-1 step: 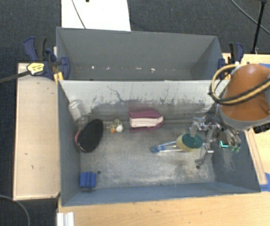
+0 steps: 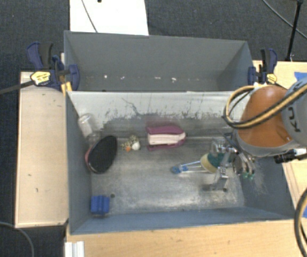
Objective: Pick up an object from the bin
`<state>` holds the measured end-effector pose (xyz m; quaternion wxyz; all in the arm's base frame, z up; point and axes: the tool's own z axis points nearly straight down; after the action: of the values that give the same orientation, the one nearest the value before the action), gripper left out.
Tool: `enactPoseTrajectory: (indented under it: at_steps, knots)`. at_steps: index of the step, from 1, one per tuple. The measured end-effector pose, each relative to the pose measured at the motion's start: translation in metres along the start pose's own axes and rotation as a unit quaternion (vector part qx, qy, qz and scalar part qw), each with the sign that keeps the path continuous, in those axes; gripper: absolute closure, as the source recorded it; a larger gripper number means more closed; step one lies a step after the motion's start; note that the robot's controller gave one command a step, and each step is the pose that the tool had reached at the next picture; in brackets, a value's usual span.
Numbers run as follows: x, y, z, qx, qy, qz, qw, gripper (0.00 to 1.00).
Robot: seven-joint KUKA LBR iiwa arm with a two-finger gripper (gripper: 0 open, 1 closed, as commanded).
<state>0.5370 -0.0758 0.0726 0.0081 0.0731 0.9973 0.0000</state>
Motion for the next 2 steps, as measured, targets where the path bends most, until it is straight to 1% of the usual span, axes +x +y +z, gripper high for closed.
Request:
enactPoseTrajectory:
  at_steps: [1,2]
  knots:
    - [-0.0091,0.0417,0.0019,0.0,0.0048,0.064,0.998,0.0]
    - [-0.0098,0.0417,0.0014,0.0,0.004,0.061,0.9982,0.0]
